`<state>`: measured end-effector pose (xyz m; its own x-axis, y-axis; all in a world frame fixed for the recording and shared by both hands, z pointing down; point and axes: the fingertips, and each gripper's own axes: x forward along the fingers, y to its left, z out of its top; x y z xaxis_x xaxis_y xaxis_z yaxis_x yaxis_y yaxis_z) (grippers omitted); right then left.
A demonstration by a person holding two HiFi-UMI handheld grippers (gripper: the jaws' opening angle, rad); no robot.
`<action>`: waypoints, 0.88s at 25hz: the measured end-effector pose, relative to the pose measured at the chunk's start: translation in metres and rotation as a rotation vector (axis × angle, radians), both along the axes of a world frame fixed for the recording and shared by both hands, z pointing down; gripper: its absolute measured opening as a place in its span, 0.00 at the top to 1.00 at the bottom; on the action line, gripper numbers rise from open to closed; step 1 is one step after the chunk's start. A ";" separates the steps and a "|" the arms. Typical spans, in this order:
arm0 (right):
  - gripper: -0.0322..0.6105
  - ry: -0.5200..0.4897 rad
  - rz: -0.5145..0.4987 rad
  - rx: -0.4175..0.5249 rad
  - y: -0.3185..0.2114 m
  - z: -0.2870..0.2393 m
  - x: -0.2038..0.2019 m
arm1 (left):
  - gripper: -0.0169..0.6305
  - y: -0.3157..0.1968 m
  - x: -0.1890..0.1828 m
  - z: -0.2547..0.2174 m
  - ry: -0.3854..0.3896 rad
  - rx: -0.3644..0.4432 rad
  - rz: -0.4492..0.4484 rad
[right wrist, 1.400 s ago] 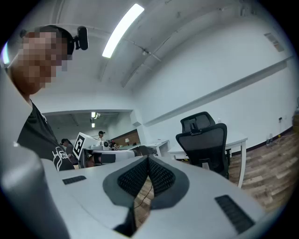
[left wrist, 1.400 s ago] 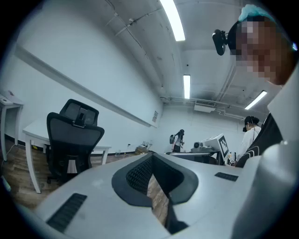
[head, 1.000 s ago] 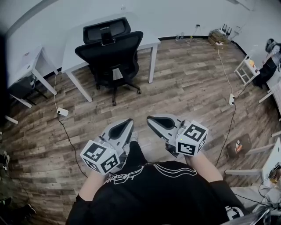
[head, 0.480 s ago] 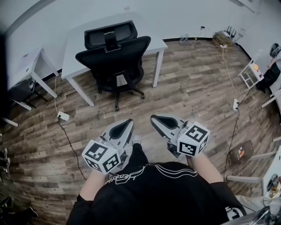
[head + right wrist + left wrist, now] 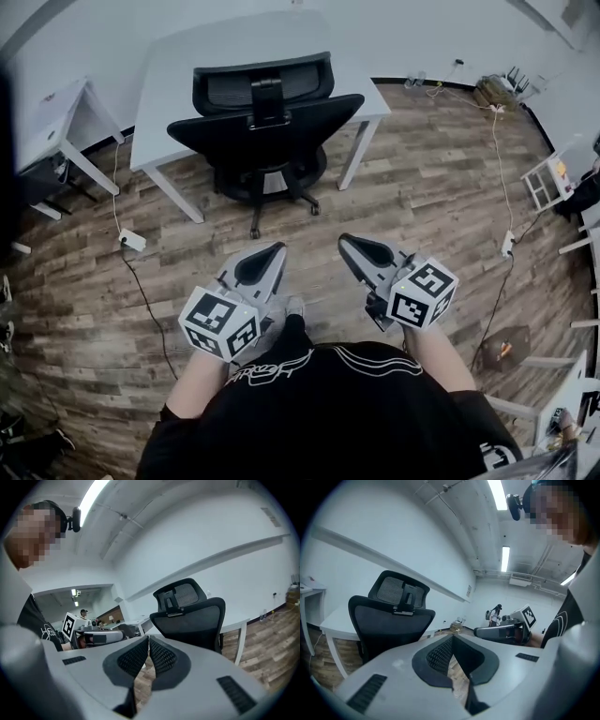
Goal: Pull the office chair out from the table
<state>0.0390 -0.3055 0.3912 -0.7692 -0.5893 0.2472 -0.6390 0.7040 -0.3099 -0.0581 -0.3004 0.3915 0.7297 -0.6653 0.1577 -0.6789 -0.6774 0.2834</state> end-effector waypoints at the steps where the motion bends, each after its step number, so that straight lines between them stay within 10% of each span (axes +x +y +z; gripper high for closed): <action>1: 0.89 0.011 0.000 0.006 -0.014 -0.002 -0.002 | 0.96 -0.014 -0.006 -0.001 -0.008 0.005 -0.014; 13: 0.89 0.081 0.012 0.068 -0.148 -0.020 -0.009 | 0.96 -0.152 -0.052 -0.017 -0.052 0.055 -0.086; 22: 0.89 0.223 0.096 0.206 -0.229 -0.029 0.023 | 0.96 -0.210 -0.089 -0.010 -0.241 0.122 -0.148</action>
